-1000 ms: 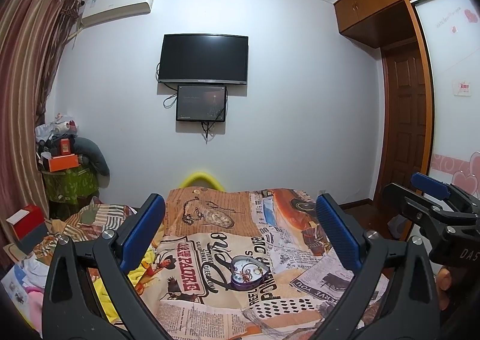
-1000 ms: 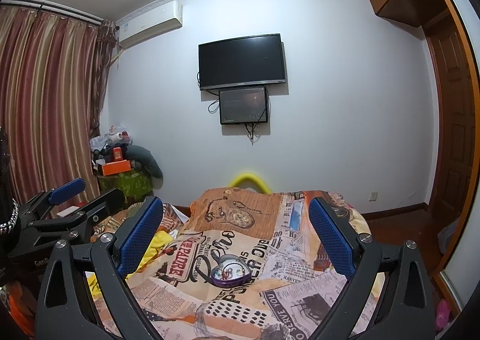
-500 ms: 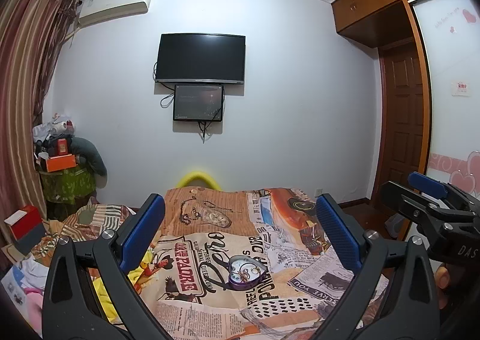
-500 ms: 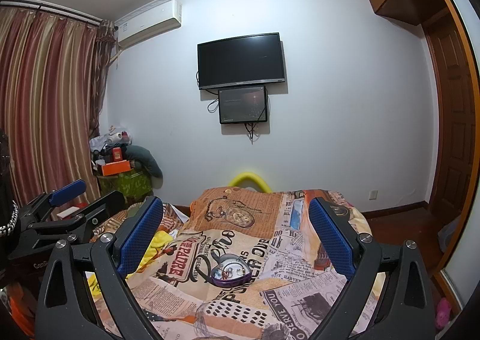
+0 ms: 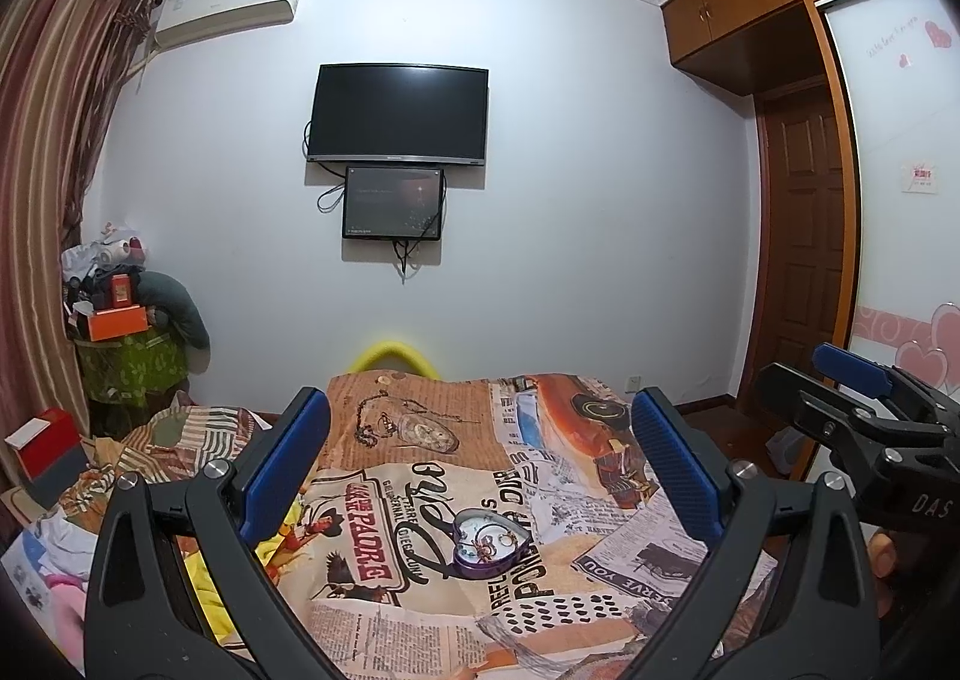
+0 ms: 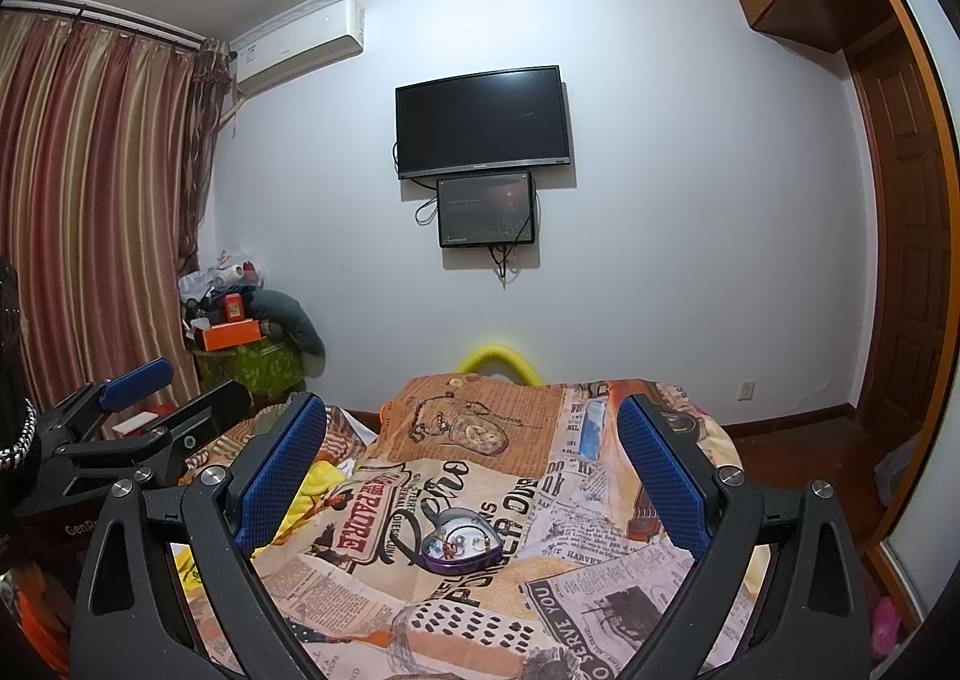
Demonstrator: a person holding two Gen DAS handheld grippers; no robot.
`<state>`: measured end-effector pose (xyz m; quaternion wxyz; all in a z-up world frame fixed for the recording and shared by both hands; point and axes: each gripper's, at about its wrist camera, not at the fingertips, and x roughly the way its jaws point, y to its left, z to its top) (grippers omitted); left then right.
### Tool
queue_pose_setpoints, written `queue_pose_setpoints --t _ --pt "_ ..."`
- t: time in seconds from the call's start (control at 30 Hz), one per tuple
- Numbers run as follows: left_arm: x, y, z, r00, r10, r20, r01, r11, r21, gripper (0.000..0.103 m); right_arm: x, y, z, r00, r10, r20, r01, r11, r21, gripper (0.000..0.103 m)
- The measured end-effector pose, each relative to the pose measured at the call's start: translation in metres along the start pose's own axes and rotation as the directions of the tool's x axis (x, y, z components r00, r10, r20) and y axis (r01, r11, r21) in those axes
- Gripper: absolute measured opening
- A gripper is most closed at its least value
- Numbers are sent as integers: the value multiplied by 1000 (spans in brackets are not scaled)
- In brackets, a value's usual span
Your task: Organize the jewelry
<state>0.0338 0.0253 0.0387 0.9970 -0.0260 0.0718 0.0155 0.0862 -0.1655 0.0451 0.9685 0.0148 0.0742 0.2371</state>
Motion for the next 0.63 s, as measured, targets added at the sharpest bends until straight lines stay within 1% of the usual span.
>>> queue_pose_setpoints --t 0.43,0.63 --pt "3 1 -4 1000 -18 -13 18 1000 -2 101 5 -3 -3 1000 -8 -11 8 1000 9 97" --pt "10 2 -7 999 -31 -33 31 1000 -7 101 14 -8 -6 999 -18 -33 18 1000 10 97"
